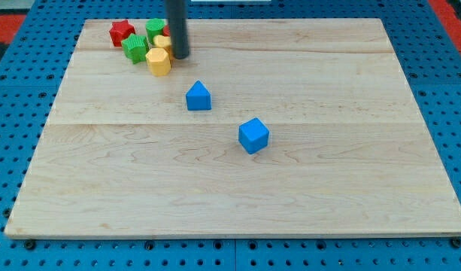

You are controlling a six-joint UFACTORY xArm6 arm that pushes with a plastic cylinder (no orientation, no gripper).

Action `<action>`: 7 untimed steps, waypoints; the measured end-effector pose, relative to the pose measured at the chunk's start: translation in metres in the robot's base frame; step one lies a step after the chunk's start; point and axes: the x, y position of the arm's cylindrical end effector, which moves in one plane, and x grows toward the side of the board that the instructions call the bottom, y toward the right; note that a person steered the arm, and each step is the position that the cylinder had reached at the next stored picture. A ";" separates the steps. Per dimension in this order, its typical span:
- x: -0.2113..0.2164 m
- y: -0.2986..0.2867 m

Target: Move blue triangle at top right of the board

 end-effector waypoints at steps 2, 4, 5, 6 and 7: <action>0.129 0.019; 0.088 0.094; 0.149 0.092; 0.173 0.013; 0.131 0.059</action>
